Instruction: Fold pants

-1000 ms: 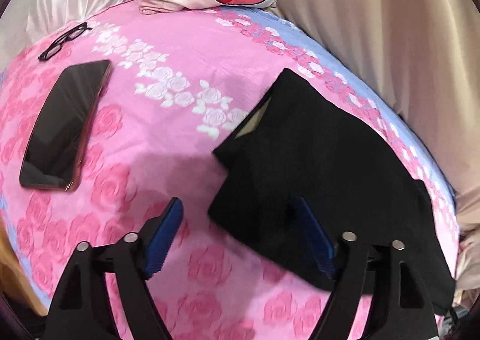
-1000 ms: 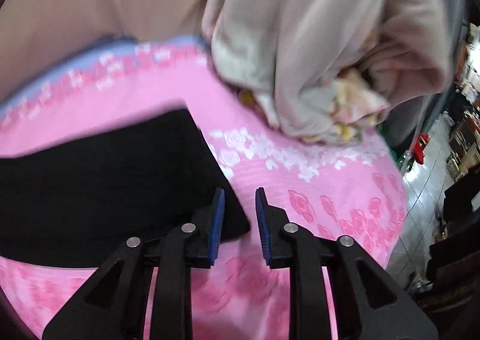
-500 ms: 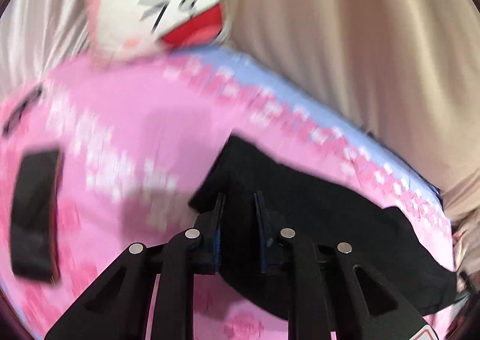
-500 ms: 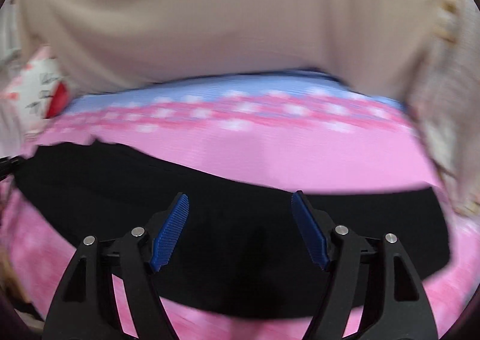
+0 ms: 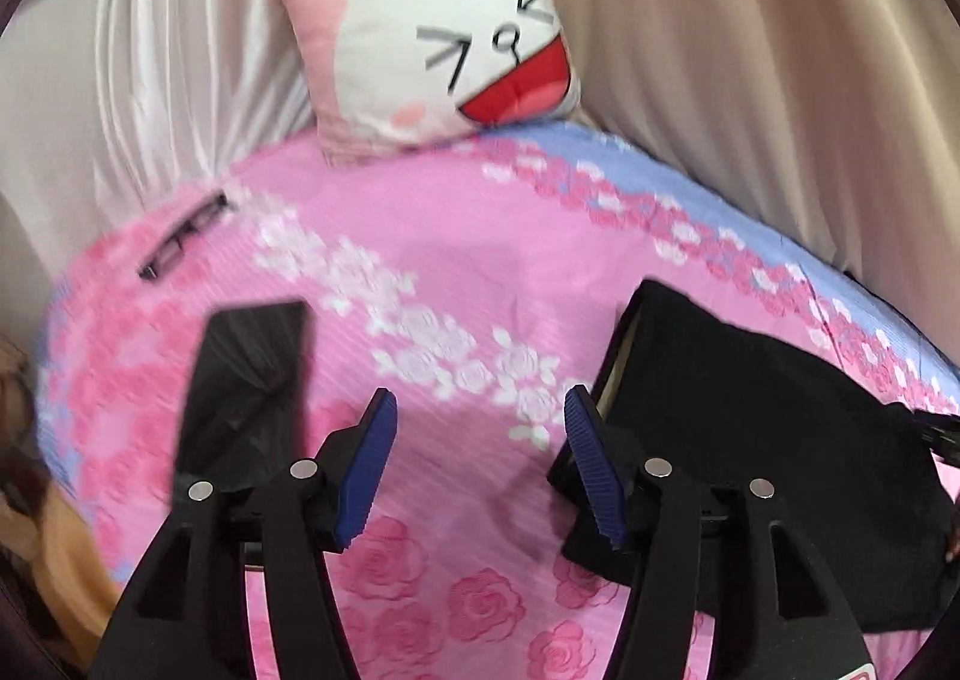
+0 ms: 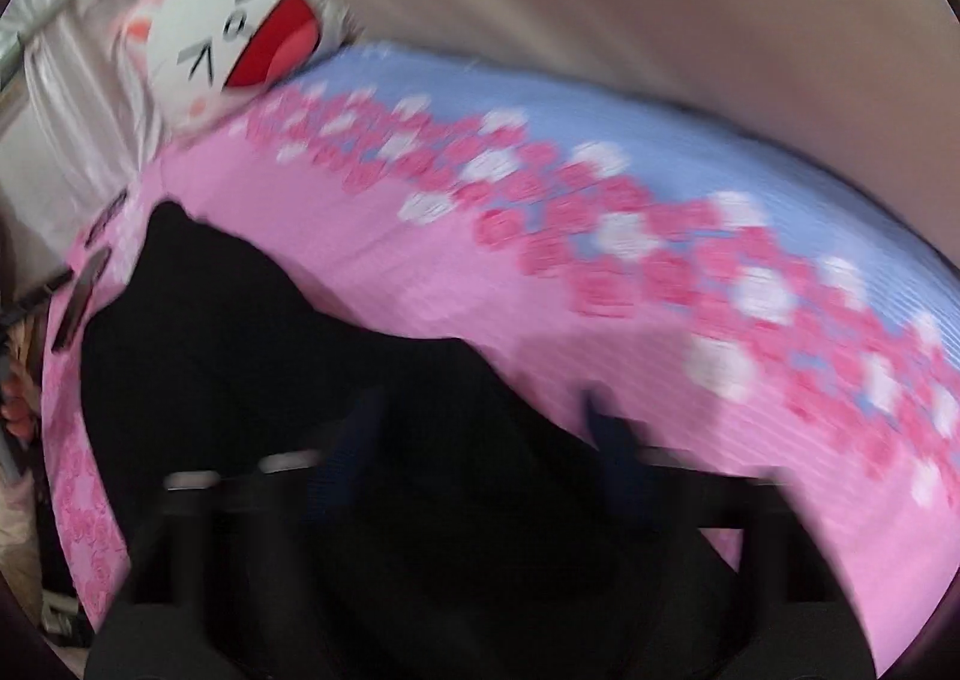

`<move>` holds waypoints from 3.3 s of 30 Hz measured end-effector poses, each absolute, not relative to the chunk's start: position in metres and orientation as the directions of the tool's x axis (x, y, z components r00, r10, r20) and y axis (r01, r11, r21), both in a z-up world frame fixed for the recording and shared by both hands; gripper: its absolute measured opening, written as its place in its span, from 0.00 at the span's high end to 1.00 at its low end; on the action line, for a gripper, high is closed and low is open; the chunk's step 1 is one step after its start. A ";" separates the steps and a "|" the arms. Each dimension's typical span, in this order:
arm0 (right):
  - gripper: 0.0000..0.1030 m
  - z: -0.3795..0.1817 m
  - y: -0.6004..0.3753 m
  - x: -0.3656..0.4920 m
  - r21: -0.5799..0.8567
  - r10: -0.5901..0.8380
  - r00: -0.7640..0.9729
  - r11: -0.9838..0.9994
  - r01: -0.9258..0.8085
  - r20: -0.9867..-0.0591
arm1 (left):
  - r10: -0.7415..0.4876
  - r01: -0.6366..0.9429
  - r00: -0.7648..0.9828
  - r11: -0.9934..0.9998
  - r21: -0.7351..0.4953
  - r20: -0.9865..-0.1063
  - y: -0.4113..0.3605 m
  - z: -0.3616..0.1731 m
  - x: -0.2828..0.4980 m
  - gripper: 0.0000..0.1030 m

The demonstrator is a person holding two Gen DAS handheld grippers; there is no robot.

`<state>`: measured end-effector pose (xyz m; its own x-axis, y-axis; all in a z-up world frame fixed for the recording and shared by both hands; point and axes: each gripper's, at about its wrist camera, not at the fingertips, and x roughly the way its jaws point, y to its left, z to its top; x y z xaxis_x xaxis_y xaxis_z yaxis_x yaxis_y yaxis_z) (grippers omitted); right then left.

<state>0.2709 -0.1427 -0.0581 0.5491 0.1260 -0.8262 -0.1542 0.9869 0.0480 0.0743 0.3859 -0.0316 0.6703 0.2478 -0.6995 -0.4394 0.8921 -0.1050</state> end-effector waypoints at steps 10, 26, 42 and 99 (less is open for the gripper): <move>0.96 -0.051 -0.181 0.278 -0.053 -0.099 0.624 0.994 0.092 -0.775 | 0.163 -0.266 0.705 0.963 -0.044 -0.690 0.335 -0.029 0.112 0.33; 0.69 -0.059 -0.190 0.009 -0.026 -0.140 0.640 0.982 0.185 -0.755 | 0.175 -0.273 0.634 0.962 -0.006 -0.753 0.305 -0.054 0.150 0.17; 0.29 -0.026 -0.449 -0.228 0.247 -0.502 0.563 0.562 0.789 -0.657 | -0.107 0.085 0.643 0.994 -0.068 -0.758 0.107 -0.034 0.119 0.12; 0.39 -0.078 -0.180 -0.001 -0.050 -0.010 0.623 0.998 -0.048 -0.782 | 0.014 -0.024 0.547 1.000 0.001 -0.837 0.157 -0.071 0.167 0.06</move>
<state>-0.0013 -0.1795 -0.0776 0.6228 -0.0099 -0.7823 -0.0475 0.9976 -0.0504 0.1673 0.1568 -0.0712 0.5474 0.0141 -0.8368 -0.0236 0.9997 0.0014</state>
